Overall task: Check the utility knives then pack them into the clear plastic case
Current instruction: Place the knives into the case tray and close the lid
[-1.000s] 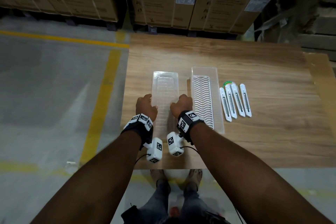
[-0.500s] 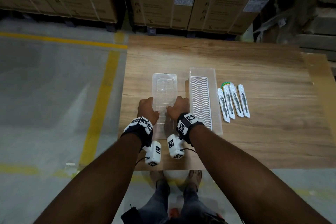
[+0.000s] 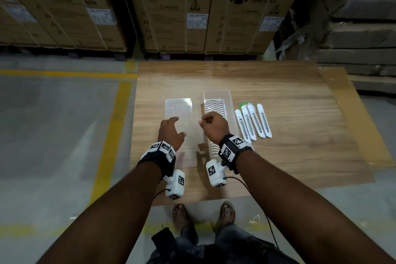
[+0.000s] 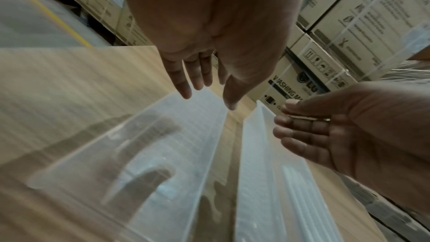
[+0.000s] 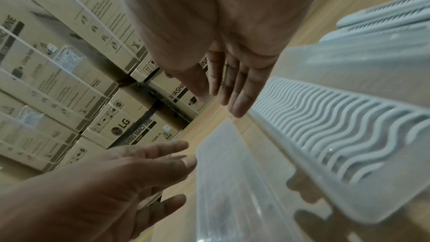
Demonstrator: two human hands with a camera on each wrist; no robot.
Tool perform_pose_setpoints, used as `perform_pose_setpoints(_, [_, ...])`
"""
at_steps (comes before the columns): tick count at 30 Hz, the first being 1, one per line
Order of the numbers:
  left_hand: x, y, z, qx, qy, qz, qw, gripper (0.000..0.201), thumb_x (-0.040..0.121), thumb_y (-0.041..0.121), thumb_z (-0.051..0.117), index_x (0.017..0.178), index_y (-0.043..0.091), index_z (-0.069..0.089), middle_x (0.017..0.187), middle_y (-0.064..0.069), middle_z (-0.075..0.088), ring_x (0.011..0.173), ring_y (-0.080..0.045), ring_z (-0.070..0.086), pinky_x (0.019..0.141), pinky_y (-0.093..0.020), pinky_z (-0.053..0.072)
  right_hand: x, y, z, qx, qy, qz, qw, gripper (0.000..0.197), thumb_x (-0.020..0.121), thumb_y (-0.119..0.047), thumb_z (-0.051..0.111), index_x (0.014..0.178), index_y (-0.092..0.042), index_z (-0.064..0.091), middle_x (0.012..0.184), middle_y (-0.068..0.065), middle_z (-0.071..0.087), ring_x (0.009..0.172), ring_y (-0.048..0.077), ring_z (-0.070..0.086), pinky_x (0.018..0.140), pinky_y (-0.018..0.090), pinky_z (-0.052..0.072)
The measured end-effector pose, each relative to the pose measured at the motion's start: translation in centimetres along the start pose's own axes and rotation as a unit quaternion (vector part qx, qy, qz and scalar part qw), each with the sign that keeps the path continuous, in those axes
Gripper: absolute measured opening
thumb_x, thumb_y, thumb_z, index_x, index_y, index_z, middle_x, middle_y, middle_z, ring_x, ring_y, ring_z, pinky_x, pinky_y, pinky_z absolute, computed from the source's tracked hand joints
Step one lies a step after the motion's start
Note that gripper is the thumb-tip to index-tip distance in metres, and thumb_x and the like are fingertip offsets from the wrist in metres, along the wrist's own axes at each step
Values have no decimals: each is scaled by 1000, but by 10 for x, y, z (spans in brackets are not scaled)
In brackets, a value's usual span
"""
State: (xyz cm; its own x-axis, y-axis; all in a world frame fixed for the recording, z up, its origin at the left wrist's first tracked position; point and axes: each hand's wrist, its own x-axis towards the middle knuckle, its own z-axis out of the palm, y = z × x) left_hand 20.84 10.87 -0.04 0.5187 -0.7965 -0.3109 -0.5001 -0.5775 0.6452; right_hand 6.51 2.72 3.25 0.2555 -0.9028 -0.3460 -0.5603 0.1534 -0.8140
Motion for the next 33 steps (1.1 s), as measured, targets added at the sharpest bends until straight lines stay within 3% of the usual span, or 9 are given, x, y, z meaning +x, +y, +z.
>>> perform_pose_setpoints(3, [-2,26,15,-8,-14,26,1000,59,85,23,70,139,17,47,139,-13,44,123,-30,54,106,-40,42,6,12,-33,21,14,18,1000,4,84,-20,68,85,-22,65,88,5,71,87,26,70,80,47,59])
perform_pose_setpoints(8, [-8,68,51,-8,-31,69,997,54,86,20,68,137,17,49,134,-11,49,117,-27,57,102,-37,45,21,51,-87,4,24,40,999,14,85,-21,67,76,-28,59,87,6,70,88,29,69,82,50,58])
perform_pose_setpoints(12, [-17,101,77,4,-29,73,997,48,86,18,68,132,16,53,129,-10,52,115,-26,58,103,-34,44,29,80,-119,-24,13,48,998,9,84,-18,68,81,-22,61,88,9,71,89,32,69,85,47,56])
perform_pose_setpoints(17, [-20,134,105,33,-25,73,996,43,84,16,69,125,12,58,124,-11,57,104,-26,63,92,-29,46,41,106,-146,-85,-22,40,995,11,84,-9,62,94,-9,68,99,13,72,98,30,65,85,31,49])
perform_pose_setpoints(22, [-15,157,122,47,-29,51,997,37,83,14,70,119,13,64,120,-9,62,96,-23,66,90,-28,47,55,116,-148,-113,-58,34,991,15,84,-11,64,98,-8,68,105,11,71,102,29,63,85,29,46])
perform_pose_setpoints(27, [6,168,130,41,-42,9,998,32,83,11,68,116,13,67,113,-4,69,98,-19,66,86,-18,41,70,116,-133,-161,-76,15,984,21,85,-18,68,101,-6,64,107,14,68,103,32,61,83,32,45])
perform_pose_setpoints(29, [19,171,133,24,-54,-10,998,28,84,10,64,111,15,69,106,-3,72,95,-18,68,89,-22,49,78,115,-128,-190,-71,5,979,22,87,-18,67,103,-4,62,106,15,67,103,33,61,82,32,44])
perform_pose_setpoints(31, [33,173,138,5,-66,-19,998,26,82,13,58,104,15,71,97,-7,74,89,-22,71,85,-35,58,83,113,-125,-218,-54,-1,974,22,88,-15,64,105,-3,62,107,17,68,103,34,61,82,33,46])
perform_pose_setpoints(33, [48,179,142,38,-73,-20,996,28,82,13,54,104,14,72,98,-9,74,94,-24,71,87,-37,56,90,112,-121,-229,-36,-3,973,22,88,-14,61,106,-2,62,107,19,68,103,36,62,82,35,47])
